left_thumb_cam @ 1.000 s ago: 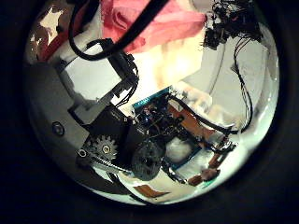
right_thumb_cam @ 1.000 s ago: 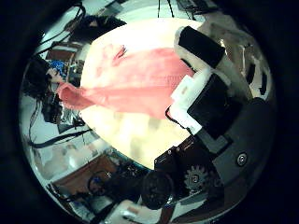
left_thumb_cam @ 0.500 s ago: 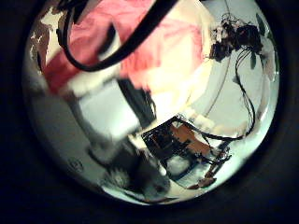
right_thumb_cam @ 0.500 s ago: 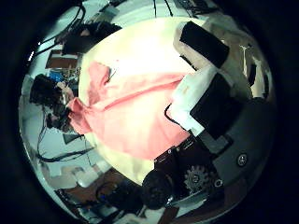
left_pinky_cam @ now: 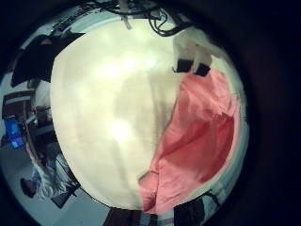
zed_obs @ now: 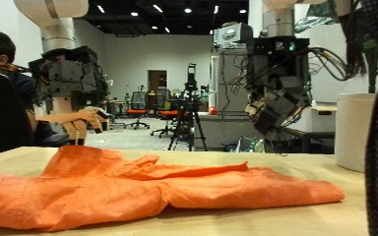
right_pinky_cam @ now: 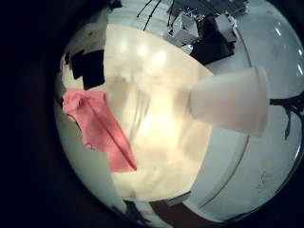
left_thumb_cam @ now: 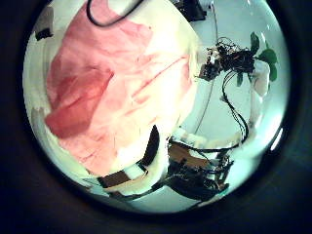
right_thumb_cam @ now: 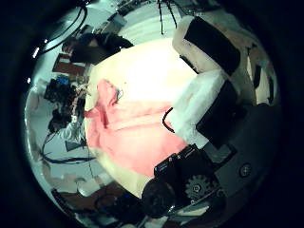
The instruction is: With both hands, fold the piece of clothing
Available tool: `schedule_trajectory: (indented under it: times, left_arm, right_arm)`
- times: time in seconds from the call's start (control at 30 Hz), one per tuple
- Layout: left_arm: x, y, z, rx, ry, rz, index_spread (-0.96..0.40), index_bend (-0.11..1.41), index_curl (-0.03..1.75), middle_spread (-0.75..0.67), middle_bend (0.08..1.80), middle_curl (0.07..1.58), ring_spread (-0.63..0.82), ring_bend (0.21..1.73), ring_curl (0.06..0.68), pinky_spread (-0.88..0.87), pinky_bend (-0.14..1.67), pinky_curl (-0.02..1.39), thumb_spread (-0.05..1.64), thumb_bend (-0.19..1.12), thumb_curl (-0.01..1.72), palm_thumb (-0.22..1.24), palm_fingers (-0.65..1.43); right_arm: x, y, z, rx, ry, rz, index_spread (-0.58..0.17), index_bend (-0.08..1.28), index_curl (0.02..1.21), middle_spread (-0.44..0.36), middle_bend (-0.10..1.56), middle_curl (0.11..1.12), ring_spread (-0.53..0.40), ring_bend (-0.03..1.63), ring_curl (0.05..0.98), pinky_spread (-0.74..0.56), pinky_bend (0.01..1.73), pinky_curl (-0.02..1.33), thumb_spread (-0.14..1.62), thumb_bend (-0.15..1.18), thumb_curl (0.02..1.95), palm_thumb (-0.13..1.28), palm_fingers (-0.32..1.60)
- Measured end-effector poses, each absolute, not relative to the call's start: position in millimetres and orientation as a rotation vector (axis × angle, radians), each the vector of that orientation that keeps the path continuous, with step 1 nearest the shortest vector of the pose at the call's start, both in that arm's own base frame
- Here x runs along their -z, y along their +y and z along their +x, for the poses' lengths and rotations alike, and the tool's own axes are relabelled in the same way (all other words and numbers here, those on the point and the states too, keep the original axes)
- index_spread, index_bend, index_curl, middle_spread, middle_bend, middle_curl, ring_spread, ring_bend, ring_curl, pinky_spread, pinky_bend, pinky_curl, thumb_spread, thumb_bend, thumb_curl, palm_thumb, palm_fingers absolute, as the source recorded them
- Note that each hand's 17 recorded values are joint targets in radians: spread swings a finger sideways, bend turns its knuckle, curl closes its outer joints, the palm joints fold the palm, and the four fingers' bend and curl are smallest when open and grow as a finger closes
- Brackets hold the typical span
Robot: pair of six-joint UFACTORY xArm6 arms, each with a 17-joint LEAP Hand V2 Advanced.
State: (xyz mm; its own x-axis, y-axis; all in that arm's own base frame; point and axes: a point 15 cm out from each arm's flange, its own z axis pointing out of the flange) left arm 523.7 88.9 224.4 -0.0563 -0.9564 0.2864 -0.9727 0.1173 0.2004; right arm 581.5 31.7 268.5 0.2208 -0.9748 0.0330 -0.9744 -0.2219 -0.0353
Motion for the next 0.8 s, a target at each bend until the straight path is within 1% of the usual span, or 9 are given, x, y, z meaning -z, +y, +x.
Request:
schedule_trajectory:
  times: [0.1,0.13,0.23,0.27,0.3,0.4,0.43,0.6,0.8]
  left_arm:
    - [-242,87,513,-0.107,-2.048,1.848,0.05,0.13,0.67,0.24,0.27,0.43,0.36,0.69,0.254,0.4,0.54,0.33,1.08,-0.02,0.3,0.2,-0.07]
    - [-245,86,508,-0.109,-2.043,1.833,0.06,0.13,0.65,0.25,0.26,0.42,0.38,0.68,0.247,0.41,0.53,0.33,1.09,-0.02,0.3,0.2,-0.06]
    - [-255,83,491,-0.12,-2.036,1.782,0.09,0.13,0.58,0.27,0.23,0.4,0.42,0.65,0.235,0.46,0.5,0.31,1.09,-0.02,0.3,0.2,-0.06]
    - [-257,81,485,-0.115,-2.032,1.768,0.1,0.13,0.56,0.28,0.23,0.4,0.43,0.64,0.23,0.47,0.49,0.31,1.09,-0.02,0.29,0.2,-0.05]
    - [-258,79,480,-0.112,-2.03,1.76,0.1,0.14,0.54,0.28,0.22,0.39,0.44,0.63,0.228,0.47,0.47,0.3,1.09,-0.02,0.29,0.2,-0.05]
    - [-262,72,469,-0.111,-2.041,1.744,0.11,0.14,0.49,0.29,0.21,0.38,0.45,0.6,0.217,0.49,0.45,0.29,1.09,-0.02,0.29,0.21,-0.04]
    - [-263,69,467,-0.109,-2.049,1.739,0.11,0.14,0.47,0.3,0.21,0.38,0.46,0.6,0.215,0.49,0.44,0.29,1.09,-0.02,0.29,0.21,-0.03]
    - [-258,52,439,-0.085,-2.057,1.696,0.12,0.15,0.42,0.3,0.19,0.36,0.47,0.57,0.207,0.49,0.41,0.29,1.09,-0.02,0.28,0.21,-0.02]
    - [-250,31,407,-0.058,-2.106,1.672,0.12,0.16,0.38,0.31,0.19,0.35,0.48,0.55,0.203,0.5,0.38,0.29,1.09,-0.02,0.28,0.21,-0.01]
  right_arm:
    - [-282,9,554,0.04,1.937,-2.495,-0.345,0.51,0.79,-0.166,1.05,0.79,-0.27,1.25,0.675,-0.48,0.95,0.8,1.51,-0.01,0.32,0.75,0.8]
    - [-282,7,545,0.021,1.929,-2.515,-0.349,0.48,0.78,-0.159,0.99,0.77,-0.276,1.19,0.653,-0.5,0.91,0.78,1.51,-0.01,0.32,0.75,0.61]
    - [-284,-4,517,-0.028,1.9,-2.57,-0.365,0.51,0.77,-0.149,0.9,0.73,-0.261,1.1,0.622,-0.46,0.78,0.74,1.47,-0.01,0.3,0.72,0.37]
    - [-282,-10,506,-0.05,1.872,-2.605,-0.372,0.53,0.77,-0.134,0.86,0.71,-0.241,1.01,0.597,-0.39,0.68,0.73,1.44,-0.01,0.31,0.73,0.21]
    - [-278,-14,498,-0.068,1.85,-2.636,-0.375,0.54,0.76,-0.131,0.84,0.7,-0.232,0.98,0.586,-0.35,0.64,0.72,1.42,-0.02,0.31,0.72,0.16]
    - [-265,-34,477,-0.098,1.81,-2.737,-0.384,0.54,0.71,-0.118,0.78,0.66,-0.21,0.9,0.527,-0.26,0.57,0.66,1.39,-0.01,0.31,0.73,0.16]
    - [-260,-42,472,-0.106,1.808,-2.762,-0.378,0.48,0.67,-0.113,0.64,0.6,-0.143,0.78,0.489,-0.12,0.55,0.64,1.3,-0.02,0.31,0.72,-0.04]
    - [-224,-56,445,-0.207,1.807,-2.848,-0.385,0.34,0.54,-0.077,0.48,0.49,-0.041,0.62,0.39,0.11,0.49,0.55,1.17,-0.03,0.31,0.69,-0.03]
    - [-190,-55,441,-0.213,1.783,-2.864,-0.381,0.23,0.46,-0.051,0.37,0.43,0.025,0.51,0.336,0.22,0.43,0.48,1.08,-0.03,0.31,0.65,0.0]
